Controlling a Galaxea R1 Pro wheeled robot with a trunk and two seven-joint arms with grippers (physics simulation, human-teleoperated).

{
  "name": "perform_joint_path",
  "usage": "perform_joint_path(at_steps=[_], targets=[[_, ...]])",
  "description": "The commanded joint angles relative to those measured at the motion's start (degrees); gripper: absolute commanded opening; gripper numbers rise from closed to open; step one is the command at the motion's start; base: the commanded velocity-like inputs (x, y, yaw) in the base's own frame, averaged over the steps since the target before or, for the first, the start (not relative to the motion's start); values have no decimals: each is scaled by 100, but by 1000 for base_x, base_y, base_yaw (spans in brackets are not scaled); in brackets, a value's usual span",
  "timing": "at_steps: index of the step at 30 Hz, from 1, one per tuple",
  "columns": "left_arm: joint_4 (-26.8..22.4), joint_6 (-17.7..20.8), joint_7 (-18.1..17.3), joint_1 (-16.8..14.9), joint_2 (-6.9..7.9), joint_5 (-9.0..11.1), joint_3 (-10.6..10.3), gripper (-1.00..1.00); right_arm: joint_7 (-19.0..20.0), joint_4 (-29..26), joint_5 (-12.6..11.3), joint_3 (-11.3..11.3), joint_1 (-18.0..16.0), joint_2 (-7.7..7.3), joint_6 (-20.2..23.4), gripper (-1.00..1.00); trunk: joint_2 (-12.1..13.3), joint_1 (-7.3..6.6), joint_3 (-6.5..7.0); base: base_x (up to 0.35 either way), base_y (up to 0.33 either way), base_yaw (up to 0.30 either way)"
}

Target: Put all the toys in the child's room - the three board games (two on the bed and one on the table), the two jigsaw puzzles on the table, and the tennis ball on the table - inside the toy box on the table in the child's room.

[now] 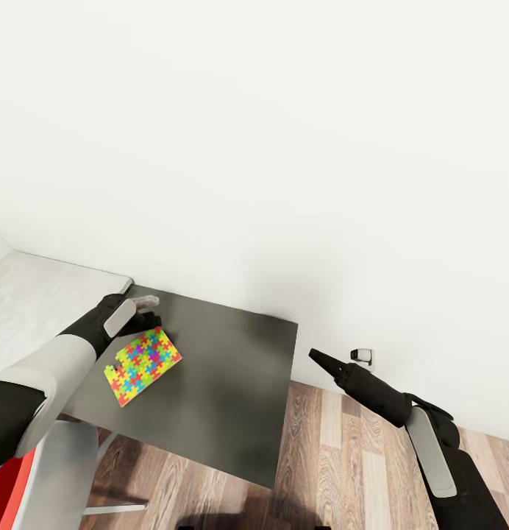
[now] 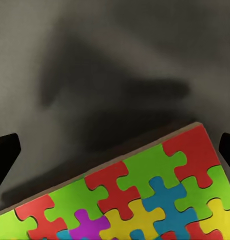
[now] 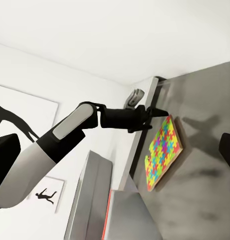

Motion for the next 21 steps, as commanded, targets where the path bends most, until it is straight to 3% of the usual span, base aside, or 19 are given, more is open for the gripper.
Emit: perform_joint_path(at_steps=[1, 12, 21], targets=[[-11, 21, 49, -4, 5, 59, -41, 100, 5, -1, -16, -3, -4, 0, 31, 100, -10, 3, -8, 0, 0, 0], [-13, 79, 271, -4, -17, 56, -33, 100, 7, -8, -16, -3, -3, -7, 30, 100, -10, 3, -8, 0, 0, 0], [-13, 479, 280, -4, -7, 66, -32, 100, 7, -10, -16, -3, -4, -8, 23, 100, -10, 3, 19, 0, 0, -31]])
